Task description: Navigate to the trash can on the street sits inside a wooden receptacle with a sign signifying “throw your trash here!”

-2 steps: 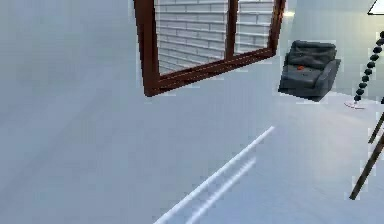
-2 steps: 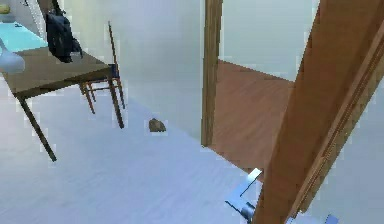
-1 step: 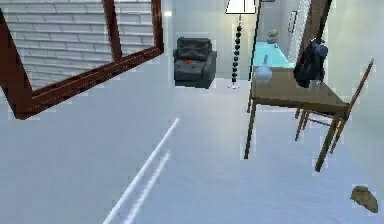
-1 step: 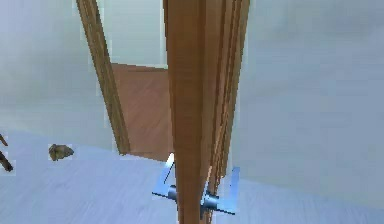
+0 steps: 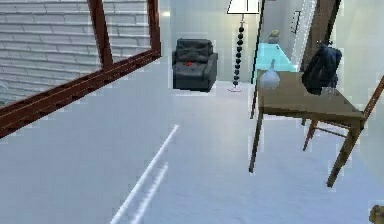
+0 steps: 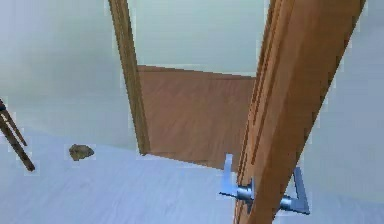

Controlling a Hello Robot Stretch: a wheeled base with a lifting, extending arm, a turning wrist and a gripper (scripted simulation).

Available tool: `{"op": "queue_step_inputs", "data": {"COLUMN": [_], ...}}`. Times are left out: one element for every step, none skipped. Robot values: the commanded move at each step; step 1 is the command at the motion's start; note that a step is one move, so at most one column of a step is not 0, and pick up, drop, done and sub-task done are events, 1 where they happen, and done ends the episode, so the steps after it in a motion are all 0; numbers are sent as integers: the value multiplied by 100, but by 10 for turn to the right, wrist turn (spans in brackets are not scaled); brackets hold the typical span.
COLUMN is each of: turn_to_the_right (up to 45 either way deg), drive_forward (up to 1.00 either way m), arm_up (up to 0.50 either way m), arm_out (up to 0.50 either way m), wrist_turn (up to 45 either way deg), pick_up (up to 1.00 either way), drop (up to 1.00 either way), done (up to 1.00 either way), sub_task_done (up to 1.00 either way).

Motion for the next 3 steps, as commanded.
{"op": "queue_step_inputs", "data": {"turn_to_the_right": [-270, 0, 450], "drive_forward": [0, 10, 0], "arm_up": [0, 0, 0], "arm_out": [0, 0, 0], "wrist_turn": [0, 0, 0], "pick_up": [0, 0, 0], "drop": [0, 0, 0], "done": [0, 0, 0], "sub_task_done": [0, 0, 0]}}
